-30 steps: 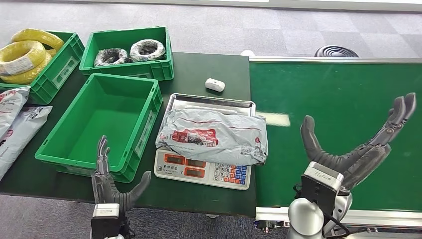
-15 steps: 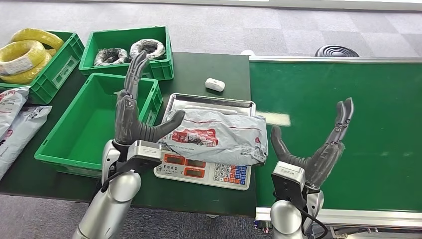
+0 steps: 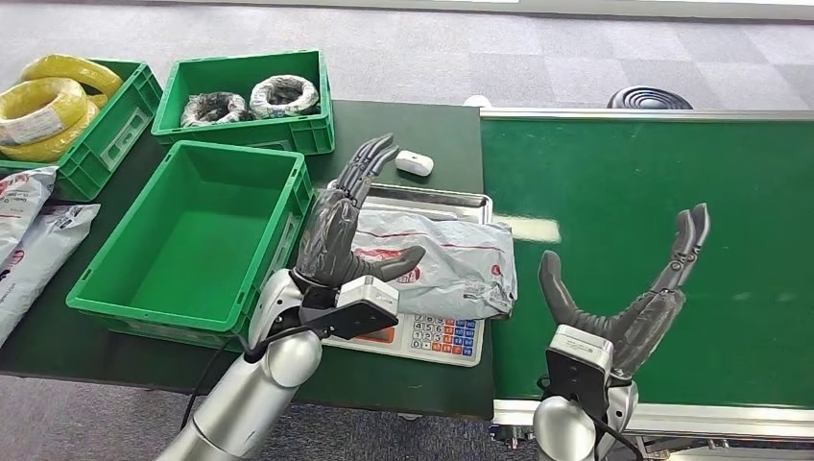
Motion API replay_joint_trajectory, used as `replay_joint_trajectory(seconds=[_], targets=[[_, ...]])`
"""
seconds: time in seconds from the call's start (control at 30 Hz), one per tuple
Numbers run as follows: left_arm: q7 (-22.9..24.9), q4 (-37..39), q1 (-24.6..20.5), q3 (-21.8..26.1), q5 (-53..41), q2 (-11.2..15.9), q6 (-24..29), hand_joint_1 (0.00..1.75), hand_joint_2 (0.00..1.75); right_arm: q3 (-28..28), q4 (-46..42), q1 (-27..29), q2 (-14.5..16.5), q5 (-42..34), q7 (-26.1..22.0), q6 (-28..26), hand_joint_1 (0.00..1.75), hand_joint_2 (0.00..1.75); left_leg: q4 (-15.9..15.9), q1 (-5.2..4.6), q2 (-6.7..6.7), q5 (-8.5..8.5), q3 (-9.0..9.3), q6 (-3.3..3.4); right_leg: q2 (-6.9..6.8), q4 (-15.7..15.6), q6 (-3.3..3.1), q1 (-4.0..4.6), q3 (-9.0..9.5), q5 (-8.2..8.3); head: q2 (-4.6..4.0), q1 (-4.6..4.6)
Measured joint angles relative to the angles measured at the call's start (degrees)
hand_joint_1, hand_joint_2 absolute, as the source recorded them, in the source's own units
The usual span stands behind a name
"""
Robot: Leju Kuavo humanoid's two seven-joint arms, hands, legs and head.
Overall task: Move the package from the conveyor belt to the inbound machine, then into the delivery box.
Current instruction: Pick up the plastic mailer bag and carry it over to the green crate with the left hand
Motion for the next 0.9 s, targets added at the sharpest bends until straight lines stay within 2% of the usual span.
replay_joint_trajectory(seconds=[0.2, 0.5, 0.9], targets=[[-1.68, 6.87, 0.62, -0.91, 0.59, -0.81, -0.15, 0.0, 1.75, -0.81, -2.07, 0.92, -0.02, 0.41, 1.0, 0.0, 0.0, 1.75, 0.0, 0.0, 0.0, 0.0, -0.01, 0.0, 0.01, 0.0, 0.0, 0.0, 0.0, 0.0, 0.0, 0.02], [-3.82, 18.13, 3.56, -1.26, 3.25, -1.41, -0.22, 0.0, 1.75, -1.87, -3.31, 1.45, -0.02, -0.77, -0.51, 0.0, 0.0, 1.75, 0.0, 0.0, 0.01, 0.0, 0.0, 0.0, 0.01, 0.01, 0.0, 0.0, 0.0, 0.0, 0.0, 0.01], [-5.11, 27.04, 6.48, 2.0, 5.41, -1.37, 2.57, 0.0, 1.75, -1.94, -4.31, 1.74, -0.02, -1.46, -1.04, 0.0, 0.0, 1.75, -0.01, 0.0, 0.0, 0.0, -0.01, 0.0, 0.0, 0.02, 0.0, 0.0, 0.02, 0.0, 0.0, 0.02]])
